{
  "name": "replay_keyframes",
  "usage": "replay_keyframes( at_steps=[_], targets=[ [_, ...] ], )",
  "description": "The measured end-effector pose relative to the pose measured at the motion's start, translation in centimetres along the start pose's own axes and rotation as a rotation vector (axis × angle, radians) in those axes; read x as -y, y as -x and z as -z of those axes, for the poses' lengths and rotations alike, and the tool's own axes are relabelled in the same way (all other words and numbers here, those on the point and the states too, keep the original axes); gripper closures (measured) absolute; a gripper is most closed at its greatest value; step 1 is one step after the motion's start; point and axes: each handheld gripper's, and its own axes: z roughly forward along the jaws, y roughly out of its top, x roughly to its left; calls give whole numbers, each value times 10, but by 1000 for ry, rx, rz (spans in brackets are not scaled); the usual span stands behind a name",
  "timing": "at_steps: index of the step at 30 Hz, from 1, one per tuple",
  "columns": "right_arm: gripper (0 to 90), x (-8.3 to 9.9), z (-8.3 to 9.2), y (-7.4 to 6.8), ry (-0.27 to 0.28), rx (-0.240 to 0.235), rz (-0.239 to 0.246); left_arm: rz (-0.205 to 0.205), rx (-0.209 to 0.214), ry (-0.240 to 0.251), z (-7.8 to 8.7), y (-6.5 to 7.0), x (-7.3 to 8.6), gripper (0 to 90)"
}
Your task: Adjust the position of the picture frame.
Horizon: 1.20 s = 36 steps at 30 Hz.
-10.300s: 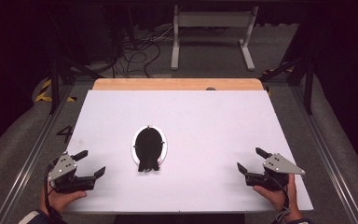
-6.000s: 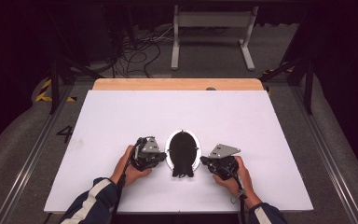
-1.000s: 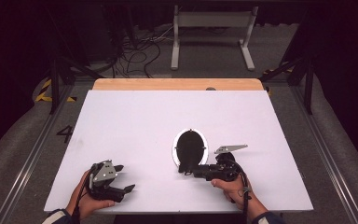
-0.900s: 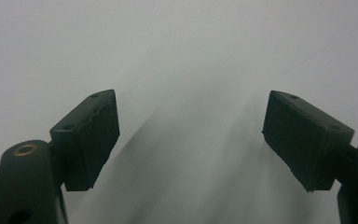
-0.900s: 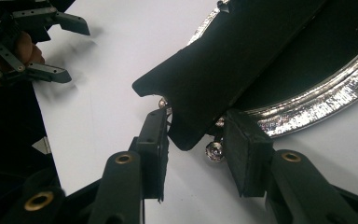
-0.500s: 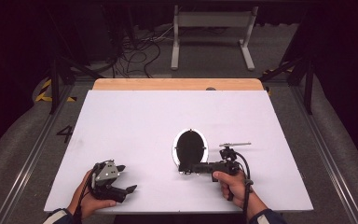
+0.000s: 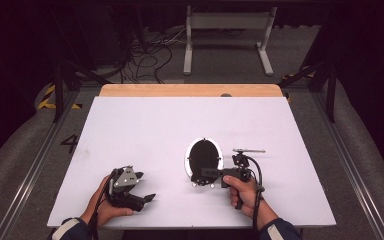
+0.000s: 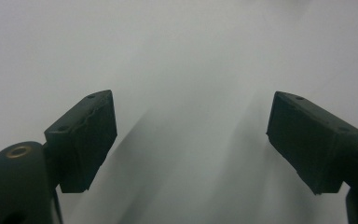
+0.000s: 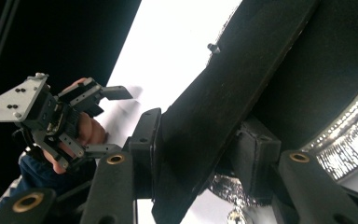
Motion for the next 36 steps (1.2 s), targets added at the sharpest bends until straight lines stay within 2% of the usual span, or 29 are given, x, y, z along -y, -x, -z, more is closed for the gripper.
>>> replay_keyframes(
  at_steps=[1, 2, 3, 6, 8, 11, 12, 13, 14, 17, 19, 20, 21, 23, 25, 28, 29, 31, 34, 36],
  targets=[
    [572, 0, -1, 0, 4, -2, -6, 9, 23, 15, -2, -3, -3, 174],
    [574, -1, -2, 1, 6, -3, -2, 9, 23, 15, -2, -3, -3, 183],
    [577, -2, -3, 1, 7, -2, 2, 33, 50, 31, -8, -8, -9, 184],
    [593, -3, -4, 2, 8, -5, 10, 38, 59, 34, -15, -12, -16, 191],
    [616, -3, -5, 5, 12, -28, 17, 43, 71, 33, -23, -16, -24, 193],
    [639, -4, -5, 8, 10, -49, 42, 8, 62, 21, -33, -20, -37, 200],
    [639, -4, -5, 8, 10, -49, 42, 11, 70, 27, -36, -21, -41, 200],
    [641, -4, -5, 8, 11, -51, 53, 22, 88, 31, -40, -24, -47, 200],
    [644, -4, -5, 9, 12, -57, 76, 18, 88, 34, -41, -26, -49, 197],
    [654, -4, -5, 6, 10, -60, 110, 42, 111, 46, -51, -31, -57, 193],
    [658, -4, -4, 3, 13, -57, 159, 58, 128, 47, -56, -33, -60, 188],
    [659, -4, -4, 2, 12, -56, 182, 61, 135, 45, -58, -34, -62, 187],
    [659, -4, -4, 2, 12, -56, 182, 61, 135, 45, -58, -34, -62, 187],
    [662, -3, -3, -1, 8, -53, 238, 55, 144, 51, -62, -33, -65, 190],
    [662, -3, -2, -1, 8, -57, 255, 48, 155, 49, -66, -32, -69, 184],
    [668, -2, -1, -1, 11, -63, 273, 67, 170, 60, -68, -33, -72, 183],
    [668, -2, -1, -1, 11, -63, 273, 87, 175, 65, -70, -32, -74, 183],
    [679, -1, 0, -2, 12, -72, 291, 84, 190, 68, -73, -34, -77, 183],
    [686, 0, 1, -3, 14, -75, 320, 107, 220, 74, -79, -34, -80, 172],
    [686, 1, 2, -3, 12, -77, 323, 107, 240, 79, -83, -34, -82, 165]
  ],
)
